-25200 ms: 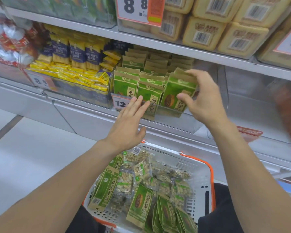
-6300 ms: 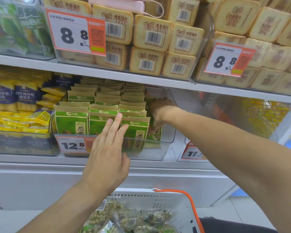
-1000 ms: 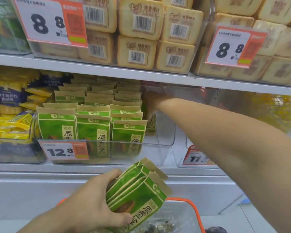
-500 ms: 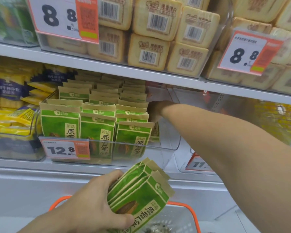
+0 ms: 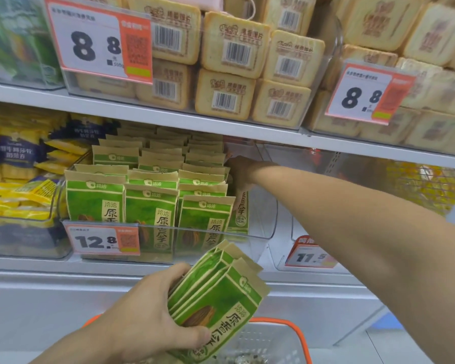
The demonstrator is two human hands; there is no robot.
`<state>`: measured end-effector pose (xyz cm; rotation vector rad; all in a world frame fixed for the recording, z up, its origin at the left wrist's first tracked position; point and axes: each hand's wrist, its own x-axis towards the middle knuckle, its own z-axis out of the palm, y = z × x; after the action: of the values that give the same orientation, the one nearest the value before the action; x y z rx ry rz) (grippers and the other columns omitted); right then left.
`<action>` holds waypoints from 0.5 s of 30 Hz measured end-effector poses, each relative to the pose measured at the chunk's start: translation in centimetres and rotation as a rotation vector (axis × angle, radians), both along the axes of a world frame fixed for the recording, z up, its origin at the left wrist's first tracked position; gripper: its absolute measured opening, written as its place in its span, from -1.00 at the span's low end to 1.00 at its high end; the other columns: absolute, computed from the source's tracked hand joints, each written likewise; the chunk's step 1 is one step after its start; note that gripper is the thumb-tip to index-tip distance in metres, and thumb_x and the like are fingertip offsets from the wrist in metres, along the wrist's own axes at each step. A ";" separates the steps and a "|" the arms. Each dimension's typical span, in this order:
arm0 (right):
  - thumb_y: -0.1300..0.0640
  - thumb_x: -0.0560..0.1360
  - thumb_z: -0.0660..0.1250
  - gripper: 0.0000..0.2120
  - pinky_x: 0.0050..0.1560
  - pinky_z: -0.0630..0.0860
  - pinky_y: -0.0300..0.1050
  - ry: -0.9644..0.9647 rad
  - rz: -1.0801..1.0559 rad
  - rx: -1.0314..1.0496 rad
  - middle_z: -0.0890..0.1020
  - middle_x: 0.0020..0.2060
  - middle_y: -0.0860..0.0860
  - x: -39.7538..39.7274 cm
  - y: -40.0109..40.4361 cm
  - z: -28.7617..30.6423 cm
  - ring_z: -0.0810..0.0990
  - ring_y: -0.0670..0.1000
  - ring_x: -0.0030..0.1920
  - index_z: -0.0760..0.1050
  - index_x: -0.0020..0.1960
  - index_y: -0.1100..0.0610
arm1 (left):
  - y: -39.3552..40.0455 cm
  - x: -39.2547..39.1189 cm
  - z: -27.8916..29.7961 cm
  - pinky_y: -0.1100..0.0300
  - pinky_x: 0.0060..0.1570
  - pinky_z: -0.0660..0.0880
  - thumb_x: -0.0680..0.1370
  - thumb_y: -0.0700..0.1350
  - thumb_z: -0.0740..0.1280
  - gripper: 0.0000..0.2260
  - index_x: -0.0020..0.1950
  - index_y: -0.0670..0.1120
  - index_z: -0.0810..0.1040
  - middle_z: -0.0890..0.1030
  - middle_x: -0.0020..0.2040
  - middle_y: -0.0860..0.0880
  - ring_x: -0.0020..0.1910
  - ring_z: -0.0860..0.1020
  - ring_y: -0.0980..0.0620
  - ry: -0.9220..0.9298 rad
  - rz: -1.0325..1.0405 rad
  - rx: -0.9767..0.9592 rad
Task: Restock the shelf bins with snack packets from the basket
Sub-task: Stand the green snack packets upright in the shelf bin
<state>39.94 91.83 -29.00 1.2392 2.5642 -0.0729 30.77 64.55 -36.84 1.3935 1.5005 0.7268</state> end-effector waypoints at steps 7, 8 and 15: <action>-0.09 0.35 0.58 -0.34 0.03 0.52 -0.11 0.049 0.085 0.126 0.60 0.15 0.05 3.2 -2.7 2.9 0.56 0.06 0.05 0.48 0.33 0.16 | -0.1 0.4 1.1 0.10 0.05 0.60 0.29 0.04 0.64 -0.48 0.16 0.10 0.49 0.68 0.04 0.07 -0.01 0.67 0.11 -0.029 0.025 0.122; -0.11 0.39 0.54 -0.41 -0.04 0.46 -0.14 0.064 0.074 0.122 0.58 0.09 0.02 4.0 -3.4 3.8 0.52 0.04 0.01 0.48 0.28 0.16 | -0.3 0.5 1.5 0.09 0.03 0.61 0.30 0.02 0.64 -0.48 0.16 0.08 0.49 0.68 0.04 0.06 -0.01 0.67 0.10 -0.031 0.025 0.143; 0.10 0.39 0.57 -0.79 -0.03 0.55 -0.02 0.577 0.177 0.076 0.67 -0.15 -0.06 10.8 -9.3 5.9 0.63 -0.04 -0.12 0.63 -0.01 0.05 | -1.0 1.3 3.0 0.13 -0.07 0.65 0.29 -0.13 0.65 -0.46 0.17 0.09 0.52 0.69 0.04 0.08 0.00 0.69 0.06 -0.130 0.117 0.310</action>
<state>50.79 82.51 -23.10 1.1356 3.1838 -0.3433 32.08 63.57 -33.88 1.4615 1.4183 1.1405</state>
